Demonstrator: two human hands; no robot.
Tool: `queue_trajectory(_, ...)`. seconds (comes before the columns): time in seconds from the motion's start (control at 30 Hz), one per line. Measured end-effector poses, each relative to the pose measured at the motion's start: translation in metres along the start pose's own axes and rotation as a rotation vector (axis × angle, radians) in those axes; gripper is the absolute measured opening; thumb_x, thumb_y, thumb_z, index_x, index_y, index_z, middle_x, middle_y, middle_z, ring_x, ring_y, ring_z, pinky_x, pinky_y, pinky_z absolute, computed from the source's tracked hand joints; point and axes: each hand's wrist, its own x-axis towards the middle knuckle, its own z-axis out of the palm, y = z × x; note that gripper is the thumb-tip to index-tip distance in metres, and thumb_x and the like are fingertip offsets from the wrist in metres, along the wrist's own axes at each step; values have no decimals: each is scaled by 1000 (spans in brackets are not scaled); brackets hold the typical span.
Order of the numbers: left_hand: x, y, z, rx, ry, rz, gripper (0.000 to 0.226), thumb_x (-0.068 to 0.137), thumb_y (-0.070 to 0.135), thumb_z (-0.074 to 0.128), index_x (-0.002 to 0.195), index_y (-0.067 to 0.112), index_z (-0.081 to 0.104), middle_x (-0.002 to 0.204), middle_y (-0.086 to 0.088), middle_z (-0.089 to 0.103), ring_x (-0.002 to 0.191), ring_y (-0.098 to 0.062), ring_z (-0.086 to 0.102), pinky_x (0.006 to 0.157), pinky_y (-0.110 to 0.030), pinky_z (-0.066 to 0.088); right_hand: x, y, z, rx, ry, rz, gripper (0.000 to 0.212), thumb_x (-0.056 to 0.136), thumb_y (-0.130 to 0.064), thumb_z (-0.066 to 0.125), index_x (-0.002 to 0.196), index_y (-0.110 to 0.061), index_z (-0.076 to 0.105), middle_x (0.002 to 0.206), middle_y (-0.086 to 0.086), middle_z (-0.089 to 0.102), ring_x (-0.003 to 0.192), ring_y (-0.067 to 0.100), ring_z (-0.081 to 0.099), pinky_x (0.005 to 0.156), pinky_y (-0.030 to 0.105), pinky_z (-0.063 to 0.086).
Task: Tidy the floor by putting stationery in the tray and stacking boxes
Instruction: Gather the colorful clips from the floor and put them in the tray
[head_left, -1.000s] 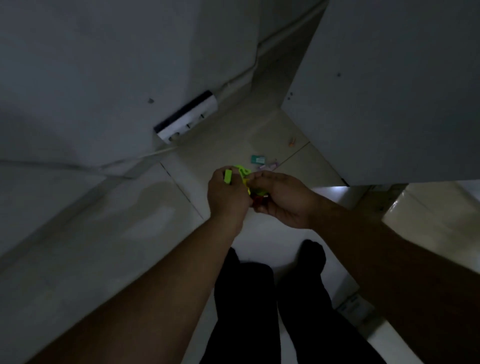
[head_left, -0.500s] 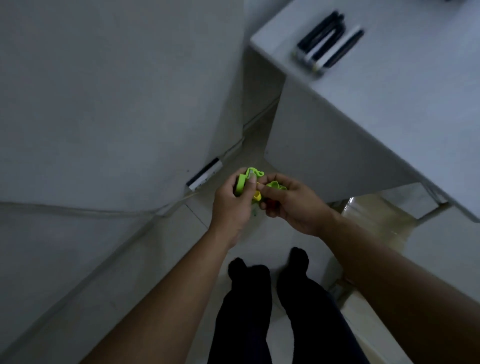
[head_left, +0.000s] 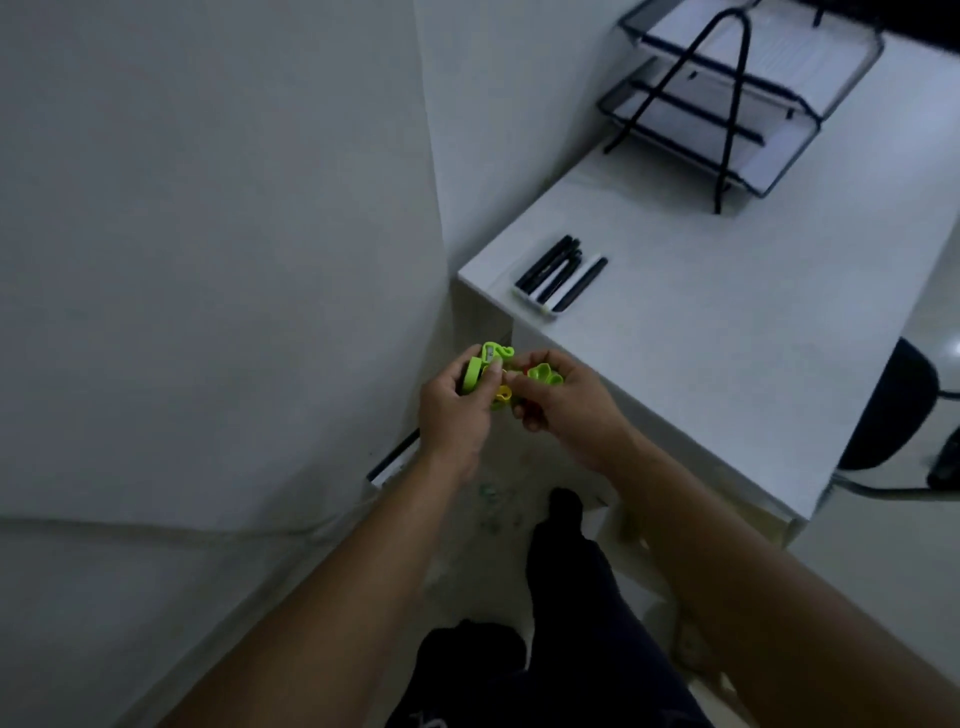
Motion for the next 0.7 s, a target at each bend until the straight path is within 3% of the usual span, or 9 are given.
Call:
queue_trajectory(0.17, 55, 7, 36, 32, 31, 0, 36, 85, 25, 68, 120, 22, 63, 104, 7, 70, 101, -13, 66, 91, -41, 55, 53, -23, -32, -103, -44, -5, 10, 86, -18, 70, 93, -15, 64, 68, 11, 65, 58, 22, 60, 52, 31, 46)
queue_trajectory(0.3, 99, 8, 68, -9, 106, -34, 37, 85, 22, 68, 122, 18, 62, 112, -2, 70, 103, -17, 65, 91, -38, 55, 99, -46, -59, -151, -79, 37, 14, 88, -20, 68, 100, -13, 64, 74, 11, 67, 56, 18, 63, 51, 30, 49)
queue_trajectory(0.47, 141, 1, 99, -53, 201, -77, 36, 85, 21, 68, 120, 16, 63, 102, 2, 70, 91, -10, 67, 73, -23, 55, 156, -62, -101, -223, -87, 106, 17, 91, -26, 64, 104, -15, 64, 83, 11, 68, 54, 14, 63, 47, 27, 47)
queue_trajectory(0.57, 153, -6, 109, -68, 241, -126, 30, 86, 22, 68, 115, 18, 66, 98, 2, 71, 87, -11, 66, 74, -26, 55, 181, -67, -118, -310, -62, 124, 26, 88, -37, 66, 103, -16, 64, 82, 7, 67, 54, 9, 62, 50, 27, 46)
queue_trajectory(0.7, 162, -16, 113, -52, 283, -182, 35, 87, 24, 66, 120, 17, 62, 110, -4, 69, 94, -15, 65, 86, -36, 55, 212, -64, -129, -494, -39, 120, 35, 84, -50, 65, 101, -19, 63, 86, 4, 65, 66, 15, 59, 53, 26, 47)
